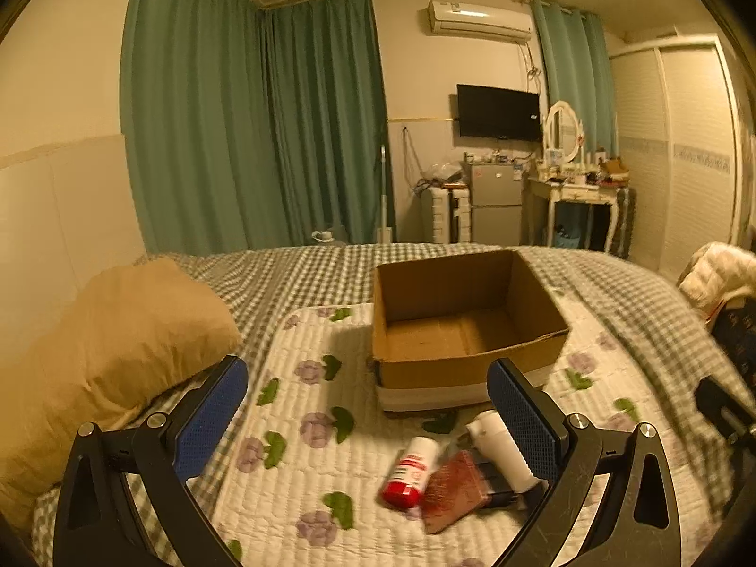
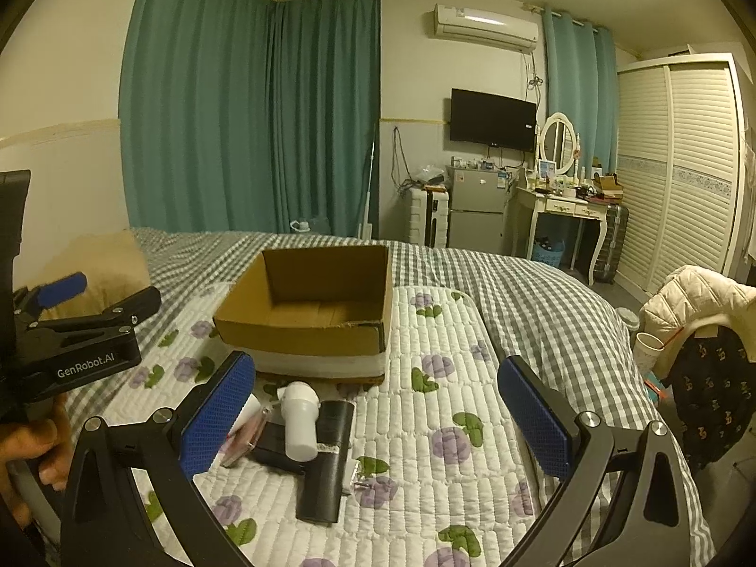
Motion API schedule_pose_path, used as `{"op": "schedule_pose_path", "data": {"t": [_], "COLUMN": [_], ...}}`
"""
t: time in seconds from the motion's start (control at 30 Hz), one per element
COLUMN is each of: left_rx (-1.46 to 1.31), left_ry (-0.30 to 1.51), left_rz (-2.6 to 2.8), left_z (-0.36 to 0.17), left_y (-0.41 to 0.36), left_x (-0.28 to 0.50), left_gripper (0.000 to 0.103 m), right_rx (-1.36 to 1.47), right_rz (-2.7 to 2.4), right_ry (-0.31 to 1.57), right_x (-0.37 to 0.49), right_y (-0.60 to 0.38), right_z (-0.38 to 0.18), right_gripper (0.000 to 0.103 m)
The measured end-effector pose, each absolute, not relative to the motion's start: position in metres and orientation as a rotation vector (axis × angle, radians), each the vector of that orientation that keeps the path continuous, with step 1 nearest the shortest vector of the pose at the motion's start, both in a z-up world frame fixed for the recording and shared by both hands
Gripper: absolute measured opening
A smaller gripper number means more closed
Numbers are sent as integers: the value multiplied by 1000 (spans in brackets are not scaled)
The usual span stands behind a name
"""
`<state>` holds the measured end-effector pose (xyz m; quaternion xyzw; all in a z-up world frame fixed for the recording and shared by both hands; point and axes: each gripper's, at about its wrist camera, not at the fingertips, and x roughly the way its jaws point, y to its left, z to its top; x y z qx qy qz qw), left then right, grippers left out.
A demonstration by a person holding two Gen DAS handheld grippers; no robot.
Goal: Organize rigid objects
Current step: 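Grasp the white-and-red bottle with the left gripper while the right gripper grasps the black remote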
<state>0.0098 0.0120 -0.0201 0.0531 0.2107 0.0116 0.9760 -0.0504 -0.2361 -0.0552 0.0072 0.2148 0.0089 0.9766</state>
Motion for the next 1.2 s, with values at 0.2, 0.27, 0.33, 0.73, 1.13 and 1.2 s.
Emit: {"op": "schedule_pose_path", "data": {"t": [0.2,0.27,0.33,0.73,1.13,1.2], "left_rx": [98,107,118,181,164,152], "left_ry": [521,551,571,723,818,825], "left_rz": [-22,-10,5,-58,-155,-167], "left_z": [-52,-65,-76,-138,-178,-181], "left_y": [20,22,23,28,19,19], "left_x": [32,40,46,82,102,104], "left_gripper": [103,103,103,103,98,96], "right_rx": [27,30,32,-43,-119,-111], "right_rz": [12,12,15,79,115,132], "right_ry": [491,512,539,713,852,889], "right_x": [-35,-29,-22,19,48,52], "right_y": [-242,-244,-244,-218,-195,-195], "right_z": [-74,-81,-90,-164,-227,-236], "right_gripper": [103,103,103,103,95,79]}}
